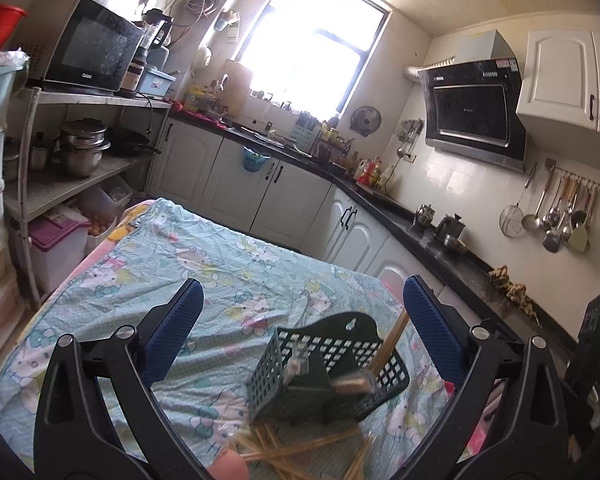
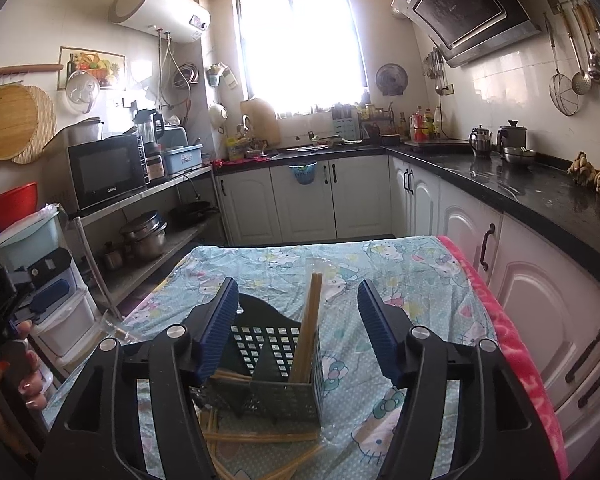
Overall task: Organize utensils
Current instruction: 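Withdraw both open grippers up and back from the green basket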
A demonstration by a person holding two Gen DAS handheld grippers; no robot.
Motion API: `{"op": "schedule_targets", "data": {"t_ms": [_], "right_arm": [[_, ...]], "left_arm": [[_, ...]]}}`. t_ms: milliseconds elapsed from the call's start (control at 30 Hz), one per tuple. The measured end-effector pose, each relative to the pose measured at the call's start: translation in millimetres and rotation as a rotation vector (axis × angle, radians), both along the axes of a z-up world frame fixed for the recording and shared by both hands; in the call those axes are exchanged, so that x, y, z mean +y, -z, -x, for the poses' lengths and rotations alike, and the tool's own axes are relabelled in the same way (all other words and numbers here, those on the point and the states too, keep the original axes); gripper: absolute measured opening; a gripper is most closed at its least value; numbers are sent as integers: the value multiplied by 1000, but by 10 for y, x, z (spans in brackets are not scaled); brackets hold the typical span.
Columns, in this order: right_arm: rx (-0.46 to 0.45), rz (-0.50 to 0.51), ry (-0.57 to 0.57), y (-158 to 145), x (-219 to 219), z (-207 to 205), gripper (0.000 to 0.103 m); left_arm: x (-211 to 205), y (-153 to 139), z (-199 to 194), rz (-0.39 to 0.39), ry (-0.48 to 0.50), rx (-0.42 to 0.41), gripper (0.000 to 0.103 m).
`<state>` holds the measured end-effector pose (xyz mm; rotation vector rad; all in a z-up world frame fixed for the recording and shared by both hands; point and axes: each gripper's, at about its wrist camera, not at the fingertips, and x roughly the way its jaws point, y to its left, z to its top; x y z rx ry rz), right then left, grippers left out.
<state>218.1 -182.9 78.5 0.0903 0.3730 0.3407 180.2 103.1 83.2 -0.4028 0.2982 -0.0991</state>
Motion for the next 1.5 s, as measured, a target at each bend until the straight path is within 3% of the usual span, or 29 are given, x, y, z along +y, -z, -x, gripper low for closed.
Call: {"op": "schedule_targets", "data": {"t_ms": [633, 1500], "right_arm": [[1, 72, -68, 103, 112, 416, 68], [137, 137, -113, 546, 192, 531, 68]], "left_arm": [[-162, 207, 297, -67, 45, 72, 92], [-234, 734, 382, -121, 52, 236, 92]]}}
